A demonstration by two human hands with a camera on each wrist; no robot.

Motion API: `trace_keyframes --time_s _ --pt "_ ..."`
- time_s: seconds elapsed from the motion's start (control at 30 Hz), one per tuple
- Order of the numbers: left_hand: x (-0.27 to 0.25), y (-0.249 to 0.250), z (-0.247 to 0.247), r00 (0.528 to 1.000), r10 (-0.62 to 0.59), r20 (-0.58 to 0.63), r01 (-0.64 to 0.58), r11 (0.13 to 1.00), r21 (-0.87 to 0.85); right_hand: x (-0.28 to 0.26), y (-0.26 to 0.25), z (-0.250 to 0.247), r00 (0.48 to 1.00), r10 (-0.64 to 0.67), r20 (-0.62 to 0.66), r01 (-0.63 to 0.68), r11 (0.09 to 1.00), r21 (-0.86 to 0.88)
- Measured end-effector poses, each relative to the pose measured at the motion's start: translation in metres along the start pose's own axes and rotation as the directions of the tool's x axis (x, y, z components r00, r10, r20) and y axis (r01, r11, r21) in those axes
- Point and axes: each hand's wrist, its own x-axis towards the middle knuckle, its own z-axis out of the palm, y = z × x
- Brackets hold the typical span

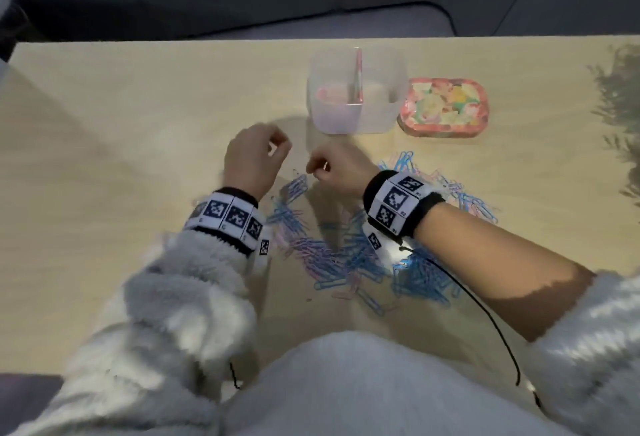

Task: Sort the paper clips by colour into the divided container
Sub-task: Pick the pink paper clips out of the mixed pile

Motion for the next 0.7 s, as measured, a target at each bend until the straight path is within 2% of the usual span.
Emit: trace_keyframes --time_s 0.13,0.2,0.33,0.43,0.57,0.7 --pt "-0.045 -0.04 0.009 0.974 -0.131 0.184 0.126 0.991 0.04 0.007 -0.008 0.028 1.0 -0.031 0.002 0.031 0.989 -0.143" --pt "-0.059 -0.048 0.013 0.961 -0.153 0.23 0.154 0.988 0.014 0.008 -0.009 0.034 1.0 -0.021 -0.017 0.018 0.984 -0.176" --pt "-0.074 -0.046 0.018 0.965 -0.178 0.195 0.197 0.977 -0.085 0.007 -0.005 0.034 0.999 -0.001 0.054 0.01 0.987 -0.163" --pt "-0.073 -0.043 0.02 0.964 -0.182 0.195 0.201 0.976 -0.083 0.0 0.007 0.027 0.998 0.02 0.062 -0.015 0.997 -0.079" --pt "-0.066 -0.037 0.022 0.98 -0.141 0.143 0.151 0.987 -0.058 -0.01 0.031 0.013 0.994 0.106 -0.022 -0.103 0.991 0.089" --pt "-0.051 -0.03 0.028 0.981 -0.104 0.165 0.105 0.994 0.0 -0.013 0.05 -0.004 0.97 0.191 -0.151 -0.181 0.981 0.074"
